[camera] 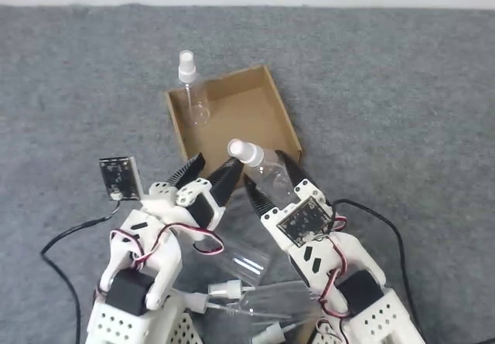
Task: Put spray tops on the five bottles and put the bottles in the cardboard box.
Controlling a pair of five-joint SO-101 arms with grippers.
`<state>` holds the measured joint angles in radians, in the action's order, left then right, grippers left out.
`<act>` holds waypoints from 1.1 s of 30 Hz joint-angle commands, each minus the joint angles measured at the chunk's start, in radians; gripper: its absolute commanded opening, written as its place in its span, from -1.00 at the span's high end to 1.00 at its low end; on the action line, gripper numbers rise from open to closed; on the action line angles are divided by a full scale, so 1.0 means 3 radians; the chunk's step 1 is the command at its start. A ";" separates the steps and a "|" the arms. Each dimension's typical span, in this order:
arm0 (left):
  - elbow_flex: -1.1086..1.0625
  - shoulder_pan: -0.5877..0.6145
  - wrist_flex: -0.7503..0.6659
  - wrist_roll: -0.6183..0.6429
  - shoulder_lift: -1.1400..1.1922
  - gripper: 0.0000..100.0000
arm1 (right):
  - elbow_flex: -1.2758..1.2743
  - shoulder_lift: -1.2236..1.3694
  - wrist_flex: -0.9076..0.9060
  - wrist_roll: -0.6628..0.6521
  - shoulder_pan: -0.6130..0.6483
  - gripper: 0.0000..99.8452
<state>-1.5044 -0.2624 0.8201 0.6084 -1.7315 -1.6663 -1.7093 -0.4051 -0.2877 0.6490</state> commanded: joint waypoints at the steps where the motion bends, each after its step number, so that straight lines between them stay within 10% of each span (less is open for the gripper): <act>1: -0.0003 -0.0225 -0.0061 -0.0128 -0.0066 0.47 | -0.0072 -0.0059 -0.0003 0.0026 0.0049 0.99; 33: -0.0049 -0.0358 0.0036 -0.0399 -0.0072 0.47 | -0.0072 -0.0043 -0.0008 0.0015 0.0054 0.99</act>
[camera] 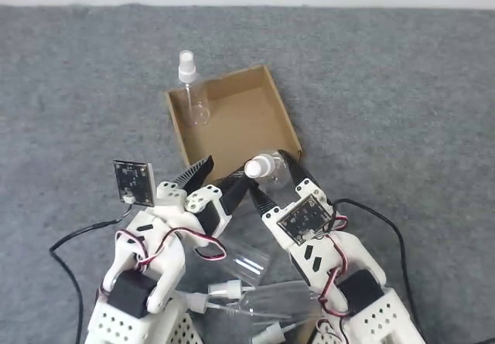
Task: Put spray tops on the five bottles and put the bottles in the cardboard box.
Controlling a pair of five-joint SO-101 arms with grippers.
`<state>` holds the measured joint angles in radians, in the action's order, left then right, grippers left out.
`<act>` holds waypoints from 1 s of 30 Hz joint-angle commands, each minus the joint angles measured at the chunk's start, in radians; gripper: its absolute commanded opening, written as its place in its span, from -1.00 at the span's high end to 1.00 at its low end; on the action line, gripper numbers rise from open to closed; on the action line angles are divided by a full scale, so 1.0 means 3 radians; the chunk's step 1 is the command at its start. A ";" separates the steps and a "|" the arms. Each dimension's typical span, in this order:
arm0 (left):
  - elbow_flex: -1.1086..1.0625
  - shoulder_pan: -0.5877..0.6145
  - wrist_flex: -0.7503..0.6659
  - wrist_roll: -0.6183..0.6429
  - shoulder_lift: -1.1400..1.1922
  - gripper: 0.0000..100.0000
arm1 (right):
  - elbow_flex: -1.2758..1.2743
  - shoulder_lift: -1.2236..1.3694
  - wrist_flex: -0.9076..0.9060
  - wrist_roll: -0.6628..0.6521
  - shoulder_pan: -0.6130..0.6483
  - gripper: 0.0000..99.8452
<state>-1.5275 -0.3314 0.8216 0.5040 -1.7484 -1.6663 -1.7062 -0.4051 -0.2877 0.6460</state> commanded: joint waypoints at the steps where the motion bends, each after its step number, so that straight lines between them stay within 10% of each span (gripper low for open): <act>1: 0.0023 -0.0128 0.0031 -0.0051 -0.0015 0.47 | -0.0072 -0.0059 -0.0008 0.0015 0.0059 0.99; 30: 0.0095 -0.0097 0.0215 -0.0179 -0.0020 0.46 | -0.0072 -0.0064 -0.0008 0.0015 0.0043 0.99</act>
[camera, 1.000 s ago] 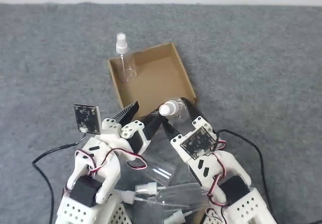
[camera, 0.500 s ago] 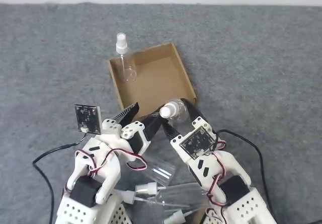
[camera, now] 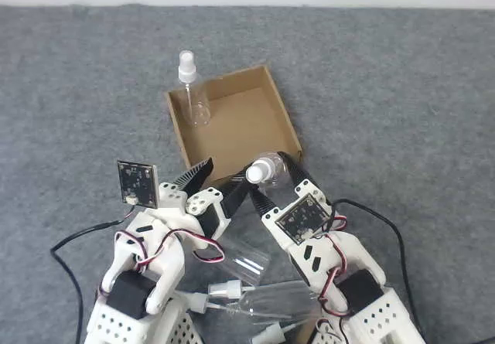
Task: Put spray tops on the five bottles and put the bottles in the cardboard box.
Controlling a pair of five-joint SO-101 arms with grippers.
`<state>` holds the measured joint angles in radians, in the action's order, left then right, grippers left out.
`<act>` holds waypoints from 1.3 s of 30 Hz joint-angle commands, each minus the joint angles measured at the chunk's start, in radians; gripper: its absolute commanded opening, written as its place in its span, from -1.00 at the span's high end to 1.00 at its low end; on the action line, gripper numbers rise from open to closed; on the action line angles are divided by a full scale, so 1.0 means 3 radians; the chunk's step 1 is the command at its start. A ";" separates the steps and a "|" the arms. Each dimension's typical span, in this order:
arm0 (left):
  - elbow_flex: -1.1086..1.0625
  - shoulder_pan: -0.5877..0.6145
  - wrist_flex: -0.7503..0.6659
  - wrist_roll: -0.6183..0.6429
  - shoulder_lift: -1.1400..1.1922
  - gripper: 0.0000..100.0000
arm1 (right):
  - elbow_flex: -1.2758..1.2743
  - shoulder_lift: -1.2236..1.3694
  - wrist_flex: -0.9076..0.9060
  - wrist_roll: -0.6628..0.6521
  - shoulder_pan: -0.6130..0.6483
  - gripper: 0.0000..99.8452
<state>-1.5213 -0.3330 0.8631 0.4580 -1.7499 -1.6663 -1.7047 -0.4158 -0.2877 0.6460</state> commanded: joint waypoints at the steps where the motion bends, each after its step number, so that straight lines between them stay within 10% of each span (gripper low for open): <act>1: 0.0110 -0.0082 0.0082 0.0051 -0.0015 0.46 | -0.0072 -0.0064 0.0028 0.0015 0.0043 0.99; 18: 0.0217 -0.0266 0.0189 0.0240 -0.0015 0.46 | -0.0072 -0.0049 0.0028 0.0026 0.0054 0.99; 39: 0.0361 0.0696 -0.0189 0.0240 -0.0015 0.46 | -0.0072 -0.0049 0.0028 0.0015 0.0043 0.99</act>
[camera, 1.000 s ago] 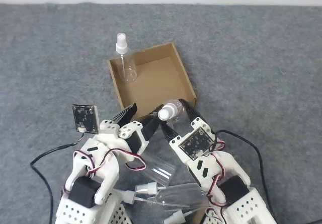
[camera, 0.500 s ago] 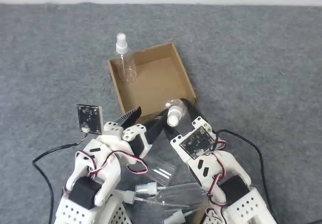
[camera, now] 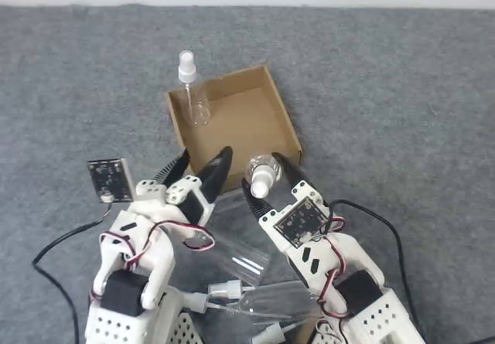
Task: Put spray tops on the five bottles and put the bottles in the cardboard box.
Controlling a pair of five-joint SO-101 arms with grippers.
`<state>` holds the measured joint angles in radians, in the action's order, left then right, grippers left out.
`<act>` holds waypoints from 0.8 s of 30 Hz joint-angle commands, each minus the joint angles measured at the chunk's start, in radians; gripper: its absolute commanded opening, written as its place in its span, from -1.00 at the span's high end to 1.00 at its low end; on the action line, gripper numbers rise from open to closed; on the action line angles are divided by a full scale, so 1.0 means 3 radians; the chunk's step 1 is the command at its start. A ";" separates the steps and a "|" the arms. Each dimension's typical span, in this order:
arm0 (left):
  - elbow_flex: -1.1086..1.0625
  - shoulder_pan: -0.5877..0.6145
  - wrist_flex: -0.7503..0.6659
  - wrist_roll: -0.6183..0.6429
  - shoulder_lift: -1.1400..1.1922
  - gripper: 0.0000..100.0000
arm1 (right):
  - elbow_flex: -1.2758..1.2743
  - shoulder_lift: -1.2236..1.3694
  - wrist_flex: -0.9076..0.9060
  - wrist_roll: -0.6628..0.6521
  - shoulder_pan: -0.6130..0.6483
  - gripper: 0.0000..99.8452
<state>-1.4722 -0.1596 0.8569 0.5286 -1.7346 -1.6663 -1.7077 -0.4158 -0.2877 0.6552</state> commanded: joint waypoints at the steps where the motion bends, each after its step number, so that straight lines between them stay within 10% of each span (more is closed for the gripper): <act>1: 0.0197 0.0148 -0.0159 0.0005 -0.0066 0.46 | -0.0072 -0.0038 0.0028 0.0015 0.0013 0.99; 24: -0.0100 0.1514 0.0159 0.0005 -0.0066 0.46 | -0.0072 -0.0059 0.0023 0.0015 -0.0084 0.99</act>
<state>-1.5121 0.2455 0.8753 0.5286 -1.7331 -1.6663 -1.7077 -0.4158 -0.2877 0.6506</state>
